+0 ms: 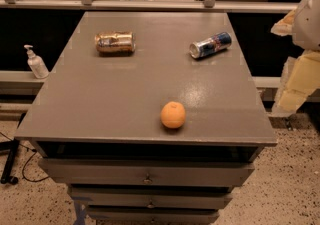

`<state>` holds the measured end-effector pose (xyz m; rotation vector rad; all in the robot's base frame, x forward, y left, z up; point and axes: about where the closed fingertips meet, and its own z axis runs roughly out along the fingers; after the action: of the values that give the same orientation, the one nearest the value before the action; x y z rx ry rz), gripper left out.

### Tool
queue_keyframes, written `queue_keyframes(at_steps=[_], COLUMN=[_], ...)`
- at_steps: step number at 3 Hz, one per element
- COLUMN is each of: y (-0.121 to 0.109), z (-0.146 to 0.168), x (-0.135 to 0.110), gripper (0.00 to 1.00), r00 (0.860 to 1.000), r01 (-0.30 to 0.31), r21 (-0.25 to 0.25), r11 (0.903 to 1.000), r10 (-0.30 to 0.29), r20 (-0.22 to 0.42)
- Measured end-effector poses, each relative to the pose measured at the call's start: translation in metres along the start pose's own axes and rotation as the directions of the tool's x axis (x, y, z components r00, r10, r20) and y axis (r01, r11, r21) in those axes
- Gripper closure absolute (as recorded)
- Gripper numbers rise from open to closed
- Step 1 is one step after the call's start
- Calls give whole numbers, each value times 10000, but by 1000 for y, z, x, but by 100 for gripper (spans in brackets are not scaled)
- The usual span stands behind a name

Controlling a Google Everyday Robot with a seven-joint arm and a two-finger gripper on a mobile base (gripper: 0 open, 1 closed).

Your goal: Pick orange can

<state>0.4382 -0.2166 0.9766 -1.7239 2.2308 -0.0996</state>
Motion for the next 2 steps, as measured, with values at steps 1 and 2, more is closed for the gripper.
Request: queue_keyframes(at_steps=[1, 2], y=[0, -13], z=[0, 3], x=[0, -6], gripper=[0, 0], r00=[10000, 9994], r01=[0, 236], r21=[2, 225], r11=[10000, 9995], r10=[0, -242], r20=[1, 258])
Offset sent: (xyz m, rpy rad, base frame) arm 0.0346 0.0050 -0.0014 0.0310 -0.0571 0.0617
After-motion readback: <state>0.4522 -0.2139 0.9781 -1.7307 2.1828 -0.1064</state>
